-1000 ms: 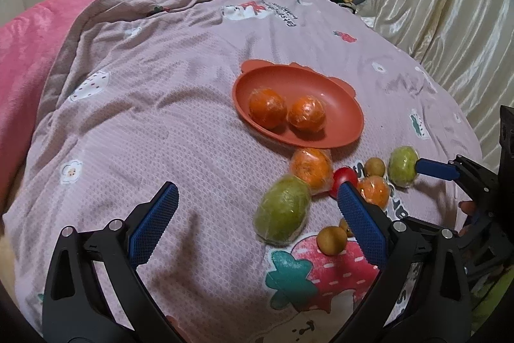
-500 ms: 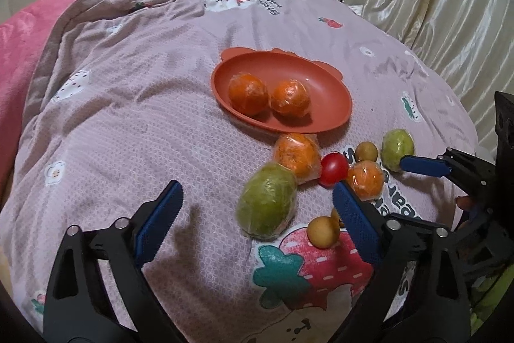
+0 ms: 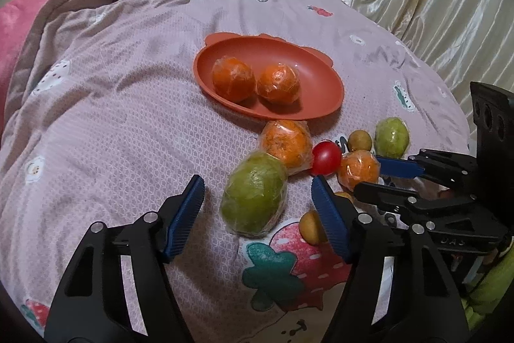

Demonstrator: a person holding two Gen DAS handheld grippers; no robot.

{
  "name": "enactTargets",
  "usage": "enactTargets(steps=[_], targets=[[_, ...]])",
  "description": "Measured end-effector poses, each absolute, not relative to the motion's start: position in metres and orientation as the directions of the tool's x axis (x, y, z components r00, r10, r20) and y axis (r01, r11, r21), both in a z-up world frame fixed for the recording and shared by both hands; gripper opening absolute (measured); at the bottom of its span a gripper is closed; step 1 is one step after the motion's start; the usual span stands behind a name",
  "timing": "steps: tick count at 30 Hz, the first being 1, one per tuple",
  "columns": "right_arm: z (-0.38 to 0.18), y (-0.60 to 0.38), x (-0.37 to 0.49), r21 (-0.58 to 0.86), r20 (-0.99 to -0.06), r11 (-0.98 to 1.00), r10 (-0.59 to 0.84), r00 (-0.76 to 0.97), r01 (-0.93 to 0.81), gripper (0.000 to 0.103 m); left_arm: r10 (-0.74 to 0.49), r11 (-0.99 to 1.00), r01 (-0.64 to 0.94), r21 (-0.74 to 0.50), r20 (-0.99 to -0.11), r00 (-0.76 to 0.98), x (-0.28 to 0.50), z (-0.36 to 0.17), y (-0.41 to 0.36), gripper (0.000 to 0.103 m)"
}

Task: Organize fruits
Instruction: 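Grasp the large green wrapped fruit with the left gripper while the right gripper grasps a wrapped mandarin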

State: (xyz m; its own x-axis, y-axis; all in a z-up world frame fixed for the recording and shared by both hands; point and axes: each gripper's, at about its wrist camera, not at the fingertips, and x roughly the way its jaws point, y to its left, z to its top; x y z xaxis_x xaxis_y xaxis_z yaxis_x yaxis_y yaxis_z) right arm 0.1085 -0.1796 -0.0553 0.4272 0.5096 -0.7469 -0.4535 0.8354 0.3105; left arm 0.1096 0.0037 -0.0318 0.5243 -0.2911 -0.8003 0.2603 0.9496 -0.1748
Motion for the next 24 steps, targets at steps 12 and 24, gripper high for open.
enactTargets(steps=[12,24], targets=[[-0.060,-0.174,0.118,0.325,-0.745,0.834,0.516,0.423,-0.446,0.039,-0.309,0.942,0.277,-0.191,-0.813,0.493,0.112,-0.040,0.000,0.055],[-0.060,-0.175,0.116,0.318,-0.736,0.828,0.523,0.429,-0.462,0.039,-0.313,0.942,0.272,-0.199,-0.816,0.486,0.118,-0.048,0.000,0.047]])
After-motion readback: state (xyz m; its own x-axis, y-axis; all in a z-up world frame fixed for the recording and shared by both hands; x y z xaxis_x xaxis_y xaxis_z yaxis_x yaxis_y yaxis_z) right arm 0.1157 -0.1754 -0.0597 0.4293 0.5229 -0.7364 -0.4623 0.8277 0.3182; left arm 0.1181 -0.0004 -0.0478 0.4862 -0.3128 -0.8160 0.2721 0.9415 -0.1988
